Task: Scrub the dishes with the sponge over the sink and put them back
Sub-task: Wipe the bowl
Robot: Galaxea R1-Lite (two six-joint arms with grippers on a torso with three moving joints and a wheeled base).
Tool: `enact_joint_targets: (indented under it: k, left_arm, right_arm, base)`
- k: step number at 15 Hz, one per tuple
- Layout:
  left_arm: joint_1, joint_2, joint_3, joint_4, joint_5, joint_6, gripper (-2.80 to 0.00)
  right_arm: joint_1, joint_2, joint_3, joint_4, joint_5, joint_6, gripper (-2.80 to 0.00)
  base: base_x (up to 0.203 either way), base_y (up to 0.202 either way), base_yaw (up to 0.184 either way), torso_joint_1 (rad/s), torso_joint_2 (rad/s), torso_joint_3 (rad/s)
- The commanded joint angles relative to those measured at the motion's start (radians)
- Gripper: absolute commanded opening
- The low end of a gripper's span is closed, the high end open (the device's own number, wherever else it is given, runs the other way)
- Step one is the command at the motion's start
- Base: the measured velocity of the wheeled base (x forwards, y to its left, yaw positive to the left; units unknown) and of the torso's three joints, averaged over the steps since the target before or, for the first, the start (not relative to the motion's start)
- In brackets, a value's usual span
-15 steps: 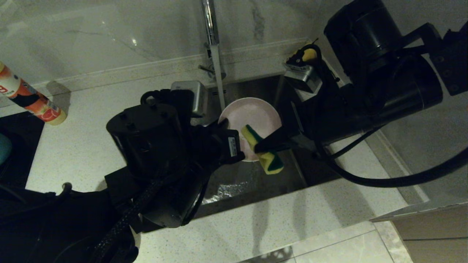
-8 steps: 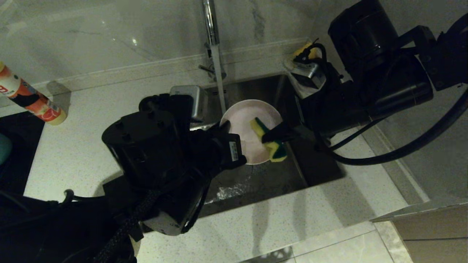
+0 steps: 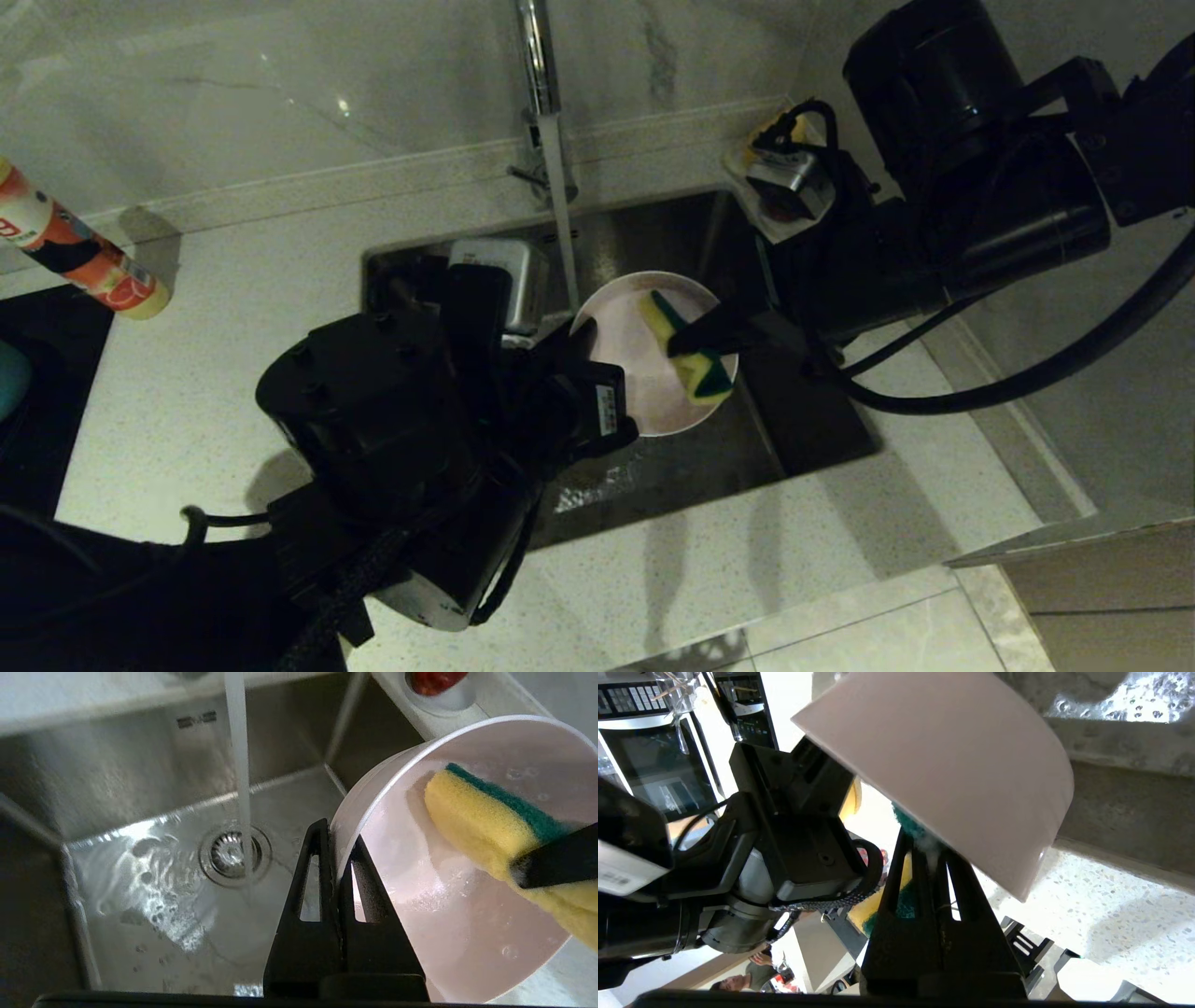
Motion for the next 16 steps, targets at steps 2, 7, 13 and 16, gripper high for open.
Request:
enact_joint_targets:
  k: [2,7,13,16]
  left_arm:
    - [0.000,0.055,0.019,-0.147,0.009,0.070,-2.80]
    - [0.000,0.059,0.016,-0.163,0.009,0.086,-2.80]
    - [0.006,0.049,-0.002,-0.160,0.009,0.088,-2.80]
    - [0.009,0.044,-0.007,-0.160,0.009,0.086,-2.80]
  right_arm:
    - [0.000,0.000,-0.001,0.000,0.000,0.003,-2.80]
    - [0.013,0.006,0.001,-0.009,0.001,0.003,-2.80]
    - [0.056,0.018,0.013,0.018,-0.001,0.006,-2.80]
    - [0.055,0.017,0.020,0.022,-0.004,0.007,-2.80]
  base:
    - [0.000,0.000,0.000,0.000,0.00,0.000]
    - [0.000,0.000,0.000,0.000,0.00,0.000]
    - [0.000,0.000,0.000,0.000,0.00,0.000]
    - [0.000,0.000,0.000,0.000,0.00,0.000]
